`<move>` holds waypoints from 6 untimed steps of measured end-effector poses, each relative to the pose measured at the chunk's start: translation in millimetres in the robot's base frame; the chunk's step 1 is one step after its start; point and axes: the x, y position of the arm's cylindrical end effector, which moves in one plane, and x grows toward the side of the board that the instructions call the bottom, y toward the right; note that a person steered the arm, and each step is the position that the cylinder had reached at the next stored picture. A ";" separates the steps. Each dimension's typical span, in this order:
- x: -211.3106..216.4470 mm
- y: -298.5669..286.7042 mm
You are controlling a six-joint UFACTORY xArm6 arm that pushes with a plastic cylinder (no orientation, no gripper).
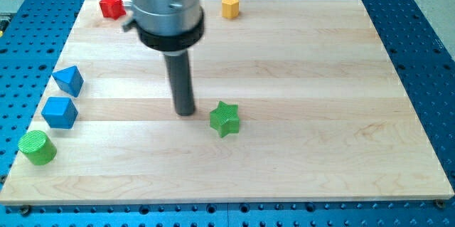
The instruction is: Slide the green star to the right of the blue triangle
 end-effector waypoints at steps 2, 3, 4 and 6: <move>-10.6 13.8; -30.2 50.5; -18.9 178.0; 34.1 18.3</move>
